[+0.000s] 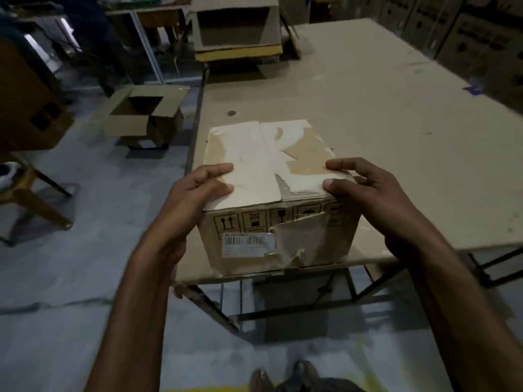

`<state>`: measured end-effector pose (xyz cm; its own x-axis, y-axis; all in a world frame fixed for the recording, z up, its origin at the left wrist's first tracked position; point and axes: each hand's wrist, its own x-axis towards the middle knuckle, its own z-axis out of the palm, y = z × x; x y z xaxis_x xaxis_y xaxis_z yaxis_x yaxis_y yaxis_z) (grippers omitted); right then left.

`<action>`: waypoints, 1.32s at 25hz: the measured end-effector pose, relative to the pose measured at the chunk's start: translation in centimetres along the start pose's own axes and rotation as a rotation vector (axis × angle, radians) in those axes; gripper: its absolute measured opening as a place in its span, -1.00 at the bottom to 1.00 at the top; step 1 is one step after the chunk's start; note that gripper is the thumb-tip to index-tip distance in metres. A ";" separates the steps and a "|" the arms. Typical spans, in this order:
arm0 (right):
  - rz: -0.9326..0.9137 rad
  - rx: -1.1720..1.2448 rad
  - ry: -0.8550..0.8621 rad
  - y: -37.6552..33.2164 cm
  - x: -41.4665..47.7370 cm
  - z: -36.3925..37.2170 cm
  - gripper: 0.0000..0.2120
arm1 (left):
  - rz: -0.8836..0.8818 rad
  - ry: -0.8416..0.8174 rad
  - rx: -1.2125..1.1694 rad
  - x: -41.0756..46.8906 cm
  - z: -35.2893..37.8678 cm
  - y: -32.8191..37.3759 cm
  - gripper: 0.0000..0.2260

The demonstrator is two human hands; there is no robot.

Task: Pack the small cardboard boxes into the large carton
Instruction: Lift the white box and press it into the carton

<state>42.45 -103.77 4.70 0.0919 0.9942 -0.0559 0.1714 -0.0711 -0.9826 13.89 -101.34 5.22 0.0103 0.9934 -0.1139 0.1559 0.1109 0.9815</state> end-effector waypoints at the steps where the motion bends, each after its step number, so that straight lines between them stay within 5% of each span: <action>1: -0.015 -0.005 -0.016 -0.2 0.3 1.2 -0.73 | 0.011 0.021 -0.008 -0.1 -1.1 -0.1 -0.71; 10: -0.171 -0.002 -0.114 -1.9 1.9 11.2 -0.62 | 0.141 0.151 -0.033 -0.6 -10.5 -2.1 -0.69; 17: -0.236 0.056 -0.044 -2.2 3.9 25.5 -0.49 | 0.253 0.035 0.026 4.2 -25.1 -4.3 -0.77; 24: -0.251 0.091 -0.040 -3.2 6.6 41.5 -0.47 | 0.303 -0.033 0.174 9.1 -41.2 -6.5 -0.62; 33: -0.278 0.075 0.031 -4.9 15.2 51.0 -0.50 | 0.390 -0.088 0.131 20.1 -49.2 -8.4 -0.62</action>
<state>-7.05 -84.20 -0.41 0.0817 0.9716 0.2219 0.1215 0.2113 -0.9698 -35.82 -80.98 2.24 0.1765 0.9534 0.2447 0.2478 -0.2836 0.9264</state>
